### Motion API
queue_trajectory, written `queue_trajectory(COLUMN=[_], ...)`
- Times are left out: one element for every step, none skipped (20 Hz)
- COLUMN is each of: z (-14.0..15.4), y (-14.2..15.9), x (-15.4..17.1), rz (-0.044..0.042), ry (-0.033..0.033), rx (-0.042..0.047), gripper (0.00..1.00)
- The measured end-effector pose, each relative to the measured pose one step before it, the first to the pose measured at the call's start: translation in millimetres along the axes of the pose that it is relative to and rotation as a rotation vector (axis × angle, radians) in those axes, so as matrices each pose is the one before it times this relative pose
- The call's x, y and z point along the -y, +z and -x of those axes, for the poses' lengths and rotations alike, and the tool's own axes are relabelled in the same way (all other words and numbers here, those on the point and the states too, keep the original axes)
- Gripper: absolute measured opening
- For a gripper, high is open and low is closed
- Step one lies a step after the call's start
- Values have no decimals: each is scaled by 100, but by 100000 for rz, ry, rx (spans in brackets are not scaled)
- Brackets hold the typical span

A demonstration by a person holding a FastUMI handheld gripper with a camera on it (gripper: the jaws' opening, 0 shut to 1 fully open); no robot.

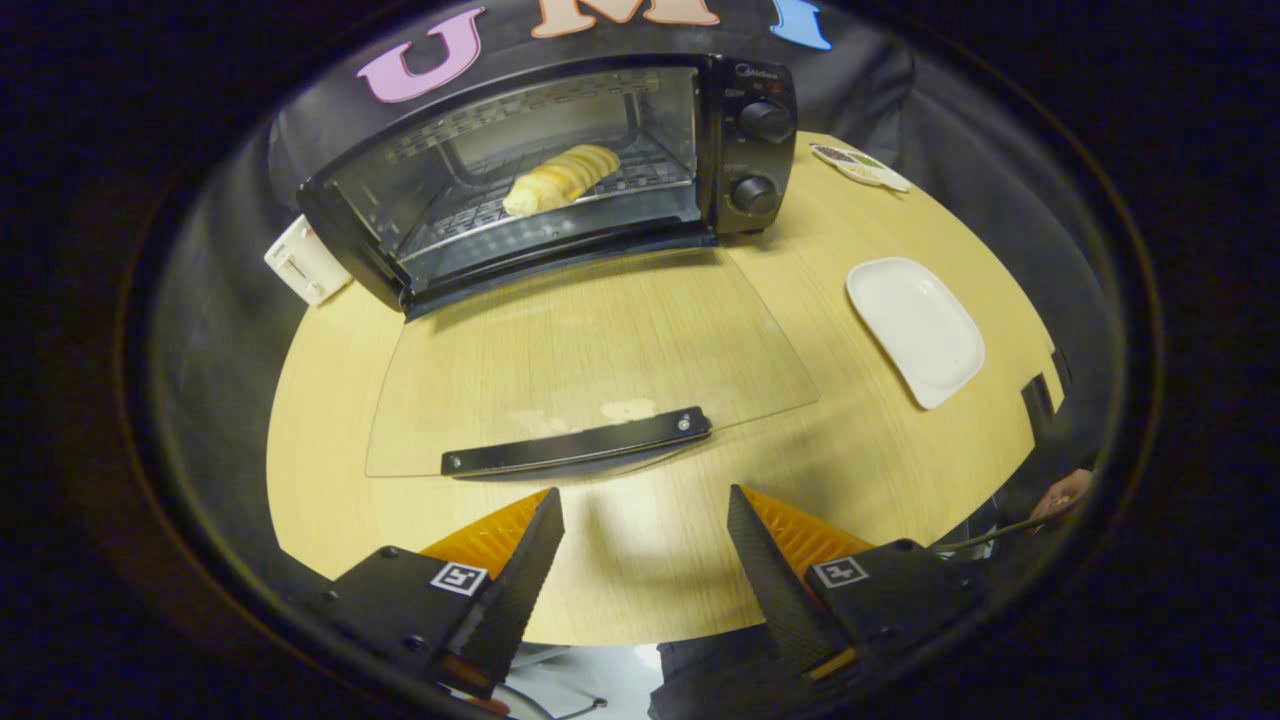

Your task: Open the toaster oven, put the food inside, and close the toaster oven door.

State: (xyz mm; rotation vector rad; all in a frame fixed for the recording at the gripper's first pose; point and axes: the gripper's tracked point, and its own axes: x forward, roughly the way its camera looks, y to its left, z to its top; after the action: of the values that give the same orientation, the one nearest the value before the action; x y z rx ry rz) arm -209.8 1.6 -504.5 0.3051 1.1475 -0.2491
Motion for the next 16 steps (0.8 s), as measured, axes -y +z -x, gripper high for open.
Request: queue_trajectory(z=[-299,-335,-720,-258,-266,-365,20,-142,-18,-106,46,104,203,98,212,367], y=[51,-114,181,-154,-69,-151,163,151,115,-38,114,94,164,117,156,186], x=[25,-76,-10,-18,-165,-194,1,-64,-44,-34,-51,86,-8,31,-40,76], rz=[1354,1067,863,1331,1085,646,1338,1629,693,362,526,886,1228,1071,724,293], ry=[-762,-261,-85,-310,77,80,-676,-233,-202,-144,-134,-356,-545,-571,-355,-156], rx=[-889,-733,-338,-1180,-938,-836,270,-170,352,170,362,759,845,1083,1018,1341], gripper=[100,100,100,100,100,100,100,100,100,100,100,100,100,100,100,100])
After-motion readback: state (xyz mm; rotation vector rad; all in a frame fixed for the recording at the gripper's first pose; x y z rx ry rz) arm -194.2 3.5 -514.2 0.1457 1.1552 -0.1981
